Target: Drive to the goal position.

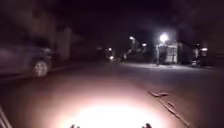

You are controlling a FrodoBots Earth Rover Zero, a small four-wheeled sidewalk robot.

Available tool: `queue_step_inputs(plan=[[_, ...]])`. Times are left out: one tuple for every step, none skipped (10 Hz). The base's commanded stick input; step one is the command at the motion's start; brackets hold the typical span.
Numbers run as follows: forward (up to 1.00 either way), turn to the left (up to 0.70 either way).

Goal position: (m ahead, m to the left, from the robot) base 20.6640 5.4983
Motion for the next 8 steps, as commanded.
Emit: queue_step_inputs(plan=[[0.5, 0.0], [0.5, 0.0], [0.5, 0.0], [0.5, 0.0], [0.5, 0.0], [0.5, 0.0], [0.5, 0.0], [0.5, 0.0]])
